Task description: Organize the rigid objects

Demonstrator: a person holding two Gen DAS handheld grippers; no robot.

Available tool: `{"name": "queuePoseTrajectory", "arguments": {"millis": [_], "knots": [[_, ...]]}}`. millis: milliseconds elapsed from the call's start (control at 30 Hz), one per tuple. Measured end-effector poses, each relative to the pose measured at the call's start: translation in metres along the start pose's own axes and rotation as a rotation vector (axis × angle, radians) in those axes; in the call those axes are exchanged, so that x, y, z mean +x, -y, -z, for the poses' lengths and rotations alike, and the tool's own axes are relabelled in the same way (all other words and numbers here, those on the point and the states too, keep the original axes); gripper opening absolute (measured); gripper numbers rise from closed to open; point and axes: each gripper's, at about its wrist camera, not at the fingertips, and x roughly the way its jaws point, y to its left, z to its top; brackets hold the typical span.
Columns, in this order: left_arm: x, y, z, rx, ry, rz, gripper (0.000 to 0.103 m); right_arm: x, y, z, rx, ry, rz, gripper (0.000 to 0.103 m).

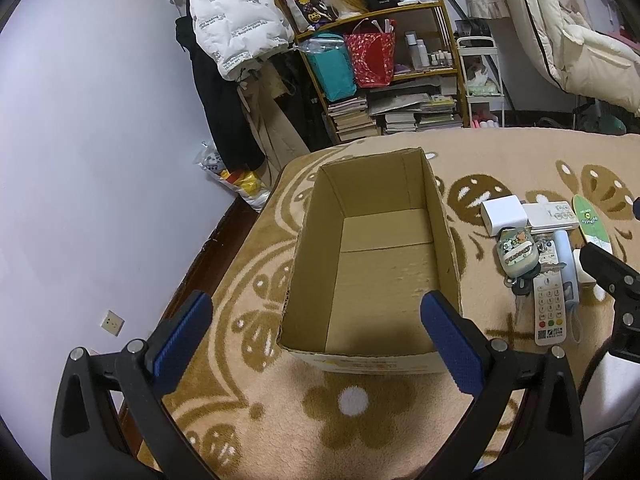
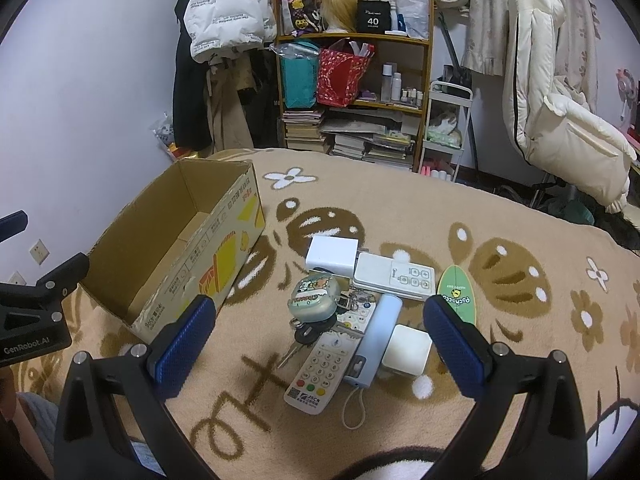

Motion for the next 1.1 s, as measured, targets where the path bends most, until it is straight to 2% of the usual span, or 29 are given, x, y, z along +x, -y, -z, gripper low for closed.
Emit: {"name": "queuePoseTrajectory", "arguments": {"millis": [1100], "knots": [[-0.001, 0.0002, 0.0004, 0.008, 0.004, -0.016, 0.103, 0.003, 0.0022, 0.0033, -0.007, -0.016, 0.008, 0.103]]}}
